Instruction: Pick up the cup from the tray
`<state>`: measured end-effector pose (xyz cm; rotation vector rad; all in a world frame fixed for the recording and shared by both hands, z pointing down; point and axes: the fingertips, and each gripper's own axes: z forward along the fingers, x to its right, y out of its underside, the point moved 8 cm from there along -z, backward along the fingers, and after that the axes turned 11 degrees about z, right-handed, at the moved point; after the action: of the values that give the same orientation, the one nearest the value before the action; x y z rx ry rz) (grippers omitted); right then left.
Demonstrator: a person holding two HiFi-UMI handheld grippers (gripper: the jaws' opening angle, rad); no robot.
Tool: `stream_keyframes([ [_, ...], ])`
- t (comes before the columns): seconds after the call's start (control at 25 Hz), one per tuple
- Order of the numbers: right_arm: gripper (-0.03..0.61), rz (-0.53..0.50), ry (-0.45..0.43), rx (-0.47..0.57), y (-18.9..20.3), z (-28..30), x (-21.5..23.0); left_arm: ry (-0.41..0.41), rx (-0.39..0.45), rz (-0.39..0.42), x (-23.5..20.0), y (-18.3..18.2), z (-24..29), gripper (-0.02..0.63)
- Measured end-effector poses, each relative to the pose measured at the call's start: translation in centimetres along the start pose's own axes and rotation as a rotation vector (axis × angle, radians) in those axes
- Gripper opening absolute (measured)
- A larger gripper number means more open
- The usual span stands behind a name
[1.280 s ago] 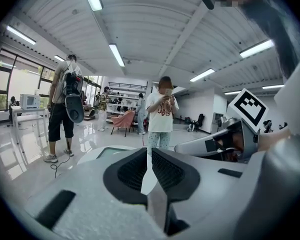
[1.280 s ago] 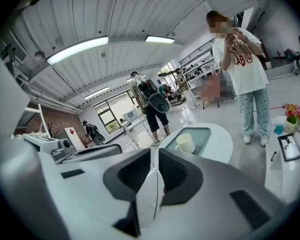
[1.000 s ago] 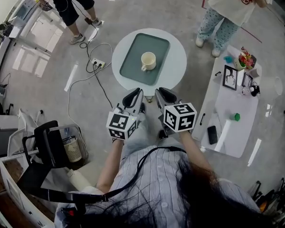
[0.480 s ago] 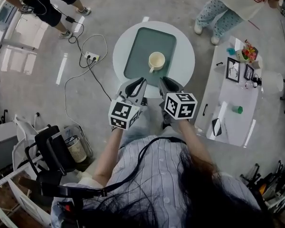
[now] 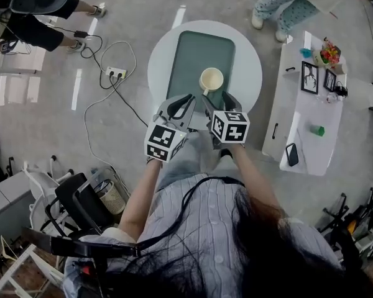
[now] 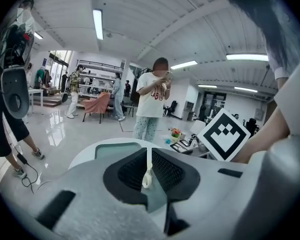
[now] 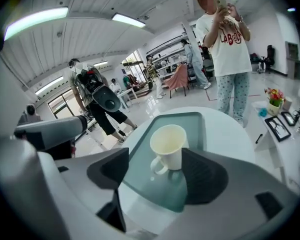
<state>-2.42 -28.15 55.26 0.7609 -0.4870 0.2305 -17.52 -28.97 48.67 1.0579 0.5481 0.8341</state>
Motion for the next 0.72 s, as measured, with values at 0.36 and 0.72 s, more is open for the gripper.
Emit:
stream_keyframes([
  [0.36,0.361,0.018,0.149,0.047,1.8,5.2,1.4,0.065,-0.026,0.023,-3.1,1.1,0.9,0.018],
  [0.72,0.38,0.006,0.251,0.061,2.2,8.3,2.1,0.075,-0.057,0.018,-5.5,2.6,0.8,0.018],
])
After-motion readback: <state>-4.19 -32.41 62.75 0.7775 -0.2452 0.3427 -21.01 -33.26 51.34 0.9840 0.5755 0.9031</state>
